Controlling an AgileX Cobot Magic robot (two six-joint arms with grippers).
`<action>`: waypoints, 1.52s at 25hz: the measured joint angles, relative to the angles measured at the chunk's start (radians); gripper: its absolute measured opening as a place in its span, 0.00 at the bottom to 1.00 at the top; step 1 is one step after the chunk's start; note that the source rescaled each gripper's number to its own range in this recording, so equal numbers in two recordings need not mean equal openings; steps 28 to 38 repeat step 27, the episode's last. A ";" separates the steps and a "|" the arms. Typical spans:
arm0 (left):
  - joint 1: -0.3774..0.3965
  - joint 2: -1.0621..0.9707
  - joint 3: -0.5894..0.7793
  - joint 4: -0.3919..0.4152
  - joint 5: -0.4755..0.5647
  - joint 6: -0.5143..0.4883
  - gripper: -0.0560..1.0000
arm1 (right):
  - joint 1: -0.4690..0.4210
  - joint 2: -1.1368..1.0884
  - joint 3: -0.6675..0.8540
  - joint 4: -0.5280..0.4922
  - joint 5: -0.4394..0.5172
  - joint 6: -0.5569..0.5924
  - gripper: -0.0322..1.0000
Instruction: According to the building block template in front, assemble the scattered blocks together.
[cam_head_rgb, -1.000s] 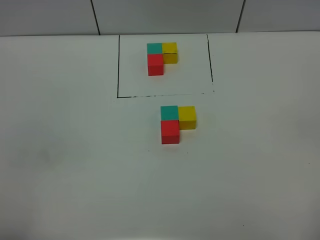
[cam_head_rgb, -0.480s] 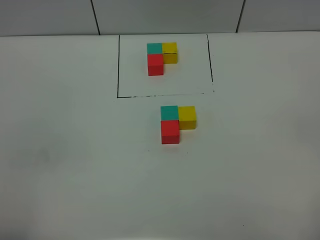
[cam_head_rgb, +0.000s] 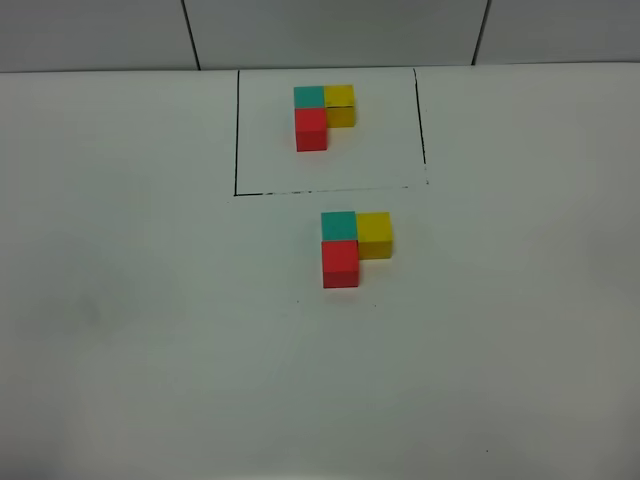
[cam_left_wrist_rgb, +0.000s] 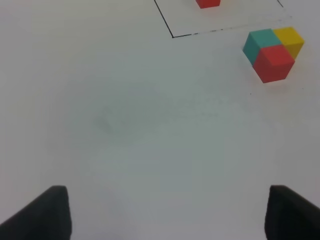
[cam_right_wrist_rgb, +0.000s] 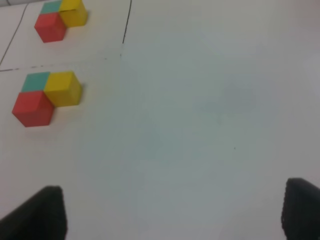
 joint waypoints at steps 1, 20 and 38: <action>0.000 0.000 0.000 0.000 0.000 0.000 0.81 | 0.000 0.000 0.000 0.000 0.000 0.000 0.82; 0.000 0.000 0.000 0.000 0.000 0.000 0.81 | 0.000 0.000 0.000 0.000 0.000 0.012 0.81; 0.000 0.000 0.000 0.000 0.000 0.000 0.81 | 0.000 0.000 0.000 0.000 0.000 0.012 0.81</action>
